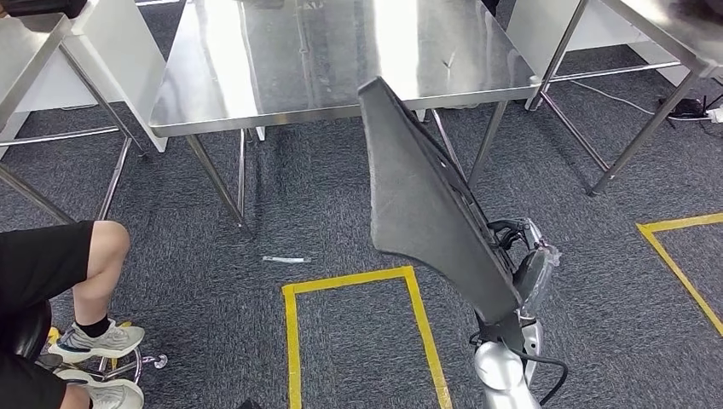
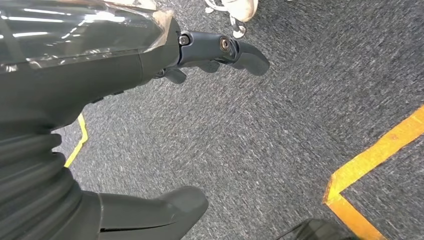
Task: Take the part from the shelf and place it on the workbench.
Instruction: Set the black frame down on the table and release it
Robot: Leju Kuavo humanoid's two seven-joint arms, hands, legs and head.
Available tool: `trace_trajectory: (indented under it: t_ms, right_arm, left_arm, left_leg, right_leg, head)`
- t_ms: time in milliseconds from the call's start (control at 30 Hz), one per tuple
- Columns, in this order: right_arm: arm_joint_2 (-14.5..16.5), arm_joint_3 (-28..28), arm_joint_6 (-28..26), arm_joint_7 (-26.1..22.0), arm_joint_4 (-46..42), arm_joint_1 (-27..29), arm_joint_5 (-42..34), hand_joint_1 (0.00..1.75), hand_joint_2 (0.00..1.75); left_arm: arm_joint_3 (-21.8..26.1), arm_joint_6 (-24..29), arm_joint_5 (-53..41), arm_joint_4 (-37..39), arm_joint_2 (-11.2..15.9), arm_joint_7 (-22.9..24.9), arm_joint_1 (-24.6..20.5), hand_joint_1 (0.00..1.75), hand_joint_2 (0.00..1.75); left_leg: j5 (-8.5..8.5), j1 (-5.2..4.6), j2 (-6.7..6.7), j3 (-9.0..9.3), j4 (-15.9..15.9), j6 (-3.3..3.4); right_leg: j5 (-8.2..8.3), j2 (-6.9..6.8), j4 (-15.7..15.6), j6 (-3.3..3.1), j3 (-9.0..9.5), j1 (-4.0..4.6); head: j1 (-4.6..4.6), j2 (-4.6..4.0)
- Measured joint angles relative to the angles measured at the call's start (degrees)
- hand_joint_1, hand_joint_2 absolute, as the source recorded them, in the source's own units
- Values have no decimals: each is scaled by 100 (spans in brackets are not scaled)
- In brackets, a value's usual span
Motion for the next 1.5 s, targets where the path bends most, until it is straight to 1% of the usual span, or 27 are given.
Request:
trace_trajectory:
  t_ms: [33, 100, 167, 267, 333, 367, 433, 467, 500, 533, 600, 667, 733, 800, 833, 900, 967, 1000, 1033, 1100, 1167, 1233, 1333, 1367, 1433, 1467, 1500]
  right_arm:
    - [0, 0, 0, -1, 0, 5, 0, 175, 175]
    - [1, 1, 0, -1, 0, 11, 1, 175, 175]
    - [1, 3, 0, -2, 0, 7, 1, 175, 175]
    - [3, 5, 0, -2, -6, 12, 3, 175, 175]
    - [3, 5, 0, -2, -15, 12, 5, 175, 175]
    - [2, 5, 0, -2, -19, 15, 7, 175, 175]
    - [1, 6, 2, 1, -20, 41, 6, 175, 175]
    - [-3, 5, 5, 4, -20, 62, 5, 175, 175]
    - [-8, 4, 9, 9, -20, 79, 5, 175, 175]
    - [-11, 3, 16, 13, -20, 89, 4, 175, 175]
    - [-16, 4, 35, 16, -20, 92, -3, 175, 175]
    - [-17, 8, 57, 14, -20, 91, -21, 175, 175]
    - [-21, 10, 69, 12, -20, 88, -41, 175, 175]
    - [-22, 12, 73, 10, -20, 81, -49, 175, 175]
    - [-21, 14, 74, 8, -20, 76, -49, 175, 175]
    - [-18, 19, 75, 5, -20, 70, -50, 175, 175]
    - [-17, 22, 77, 4, -19, 70, -51, 175, 175]
    - [-17, 22, 76, 3, -19, 71, -52, 175, 175]
    - [-17, 22, 76, 3, -19, 72, -54, 175, 175]
    - [-17, 23, 76, 3, -19, 71, -56, 175, 175]
    - [-16, 26, 77, -1, -19, 59, -60, 175, 175]
    - [-16, 33, 77, -7, -20, 44, -67, 175, 175]
    - [-16, 49, 77, -16, -21, 24, -74, 175, 175]
    - [-17, 51, 77, -20, -21, 13, -74, 175, 175]
    - [-18, 52, 77, -25, -19, 5, -79, 175, 175]
    - [-20, 52, 77, -25, -16, 10, -83, 175, 175]
    - [-23, 50, 77, -24, -14, 16, -87, 175, 175]
  left_arm:
    - [0, 0, 0, 1, 4, 0, 4, 0, 175]
    - [0, 0, 0, 2, 9, 0, 5, 0, 175]
    - [-3, -1, 0, 4, 10, 0, 3, 0, 175]
    - [-7, -4, 0, 9, 13, 0, 11, 0, 175]
    - [-9, -2, 0, 10, 14, 0, 12, 0, 175]
    - [-10, -2, 0, 10, 12, -1, 12, 0, 175]
    - [-10, -3, 0, 10, 8, -2, 14, 0, 175]
    - [-10, -4, 0, 10, 5, -2, 18, 0, 175]
    - [-9, -4, 1, 10, 4, -3, 23, 0, 175]
    - [-9, -5, 1, 10, 4, -3, 29, 0, 175]
    - [-9, -6, 3, 11, 2, -7, 34, 0, 175]
    - [-8, -7, 4, 11, 3, -9, 34, 0, 175]
    - [-7, -7, 4, 12, 5, -9, 35, 0, 175]
    - [-7, -7, 4, 11, 7, -9, 35, 0, 175]
    - [-7, -6, 4, 11, 8, -10, 33, 0, 175]
    - [-7, -5, 5, 15, 8, -13, 36, 0, 175]
    - [-5, -4, 6, 22, 12, -13, 50, 0, 175]
    - [-5, -4, 7, 26, 16, -13, 58, 0, 175]
    - [-4, -4, 7, 27, 20, -13, 64, 0, 175]
    - [-4, -4, 7, 28, 27, -14, 66, 0, 175]
    - [-5, -4, 7, 30, 33, -16, 62, 0, 175]
    - [-5, -4, 7, 33, 38, -20, 61, 0, 175]
    - [-4, -2, 9, 34, 41, -25, 60, 0, 175]
    - [-5, -1, 9, 34, 40, -26, 57, 0, 175]
    - [-5, -2, 9, 36, 36, -30, 51, 0, 175]
    - [-5, -2, 9, 36, 34, -30, 52, 0, 175]
    - [-4, -2, 9, 37, 34, -31, 55, 0, 175]
  left_leg:
    - [219, 4, 5, 56, -239, 8]
    - [691, 1, 20, 378, -1048, 48]
    - [841, -23, 24, 600, -1522, 95]
    - [804, -55, 11, 650, -1597, 187]
    - [806, -34, 9, 722, -1657, 264]
    - [798, -23, 12, 760, -1677, 299]
    - [757, -31, 12, 798, -1679, 343]
    - [734, -34, 5, 816, -1678, 351]
    - [709, -35, -4, 841, -1677, 350]
    - [681, -34, -15, 878, -1676, 341]
    - [609, -40, -33, 966, -1674, 303]
    - [533, -73, -43, 1017, -1666, 249]
    - [490, -91, -45, 1039, -1678, 202]
    - [431, -70, -35, 1034, -1635, 145]
    - [352, -60, -26, 977, -1495, 113]
    - [73, -39, -8, 651, -850, 57]
    - [-133, -17, -3, 189, -124, 24]
    - [-89, -10, -2, 52, 6, 19]
    - [73, -4, 2, 32, -95, 21]
    - [580, 1, 17, 294, -837, 53]
    - [837, -19, 25, 575, -1451, 93]
    - [805, -61, 17, 646, -1561, 140]
    - [799, -47, 10, 736, -1636, 255]
    - [794, -31, 12, 781, -1666, 294]
    - [759, -28, 16, 826, -1677, 345]
    - [739, -30, 11, 839, -1676, 353]
    - [716, -32, 3, 858, -1675, 354]
  right_leg:
    - [-28, 7, 0, 10, 38, -1]
    - [-93, 19, 1, 52, 121, 7]
    - [-143, 25, 2, 114, 150, 38]
    - [-178, 18, -18, 217, 151, 44]
    - [-280, 8, 202, 253, 47, 47]
    - [-391, 4, 501, 250, -113, 50]
    - [-639, 4, 1330, 238, -602, 54]
    - [-690, 3, 1625, 253, -809, 53]
    - [-646, 3, 1707, 286, -912, 51]
    - [-500, 2, 1525, 332, -879, 48]
    - [-74, -6, 695, 406, -550, 42]
    - [174, -11, 107, 361, -275, 49]
    - [180, -7, 26, 252, -220, 71]
    - [157, -3, 12, 161, -185, 40]
    - [141, -3, 4, 115, -152, 20]
    - [92, -8, -2, 31, -85, 7]
    - [45, -8, -1, -9, -37, 17]
    - [19, -4, -1, -14, -9, 21]
    - [-9, 3, -1, -7, 28, 22]
    - [-77, 16, -3, 26, 122, 19]
    - [-141, 22, 1, 86, 178, 53]
    - [-173, 22, -12, 153, 189, 73]
    - [-266, 11, 105, 230, 159, 72]
    - [-360, 8, 336, 233, 48, 77]
    - [-611, 6, 1116, 212, -397, 71]
    - [-697, 5, 1476, 217, -632, 70]
    - [-700, 5, 1670, 240, -796, 68]
  head:
    - [0, 0]
    - [2, 0]
    - [6, 0]
    - [5, 1]
    - [10, 0]
    - [13, 0]
    - [15, 0]
    - [15, 0]
    - [15, 0]
    - [15, 0]
    - [17, -1]
    - [14, -1]
    - [9, -1]
    - [8, -1]
    - [6, -1]
    - [2, -1]
    - [1, -1]
    - [1, -1]
    - [1, -1]
    - [2, 0]
    - [4, 0]
    - [6, 0]
    - [10, 0]
    - [13, -1]
    - [17, -1]
    - [16, -1]
    - [16, -1]
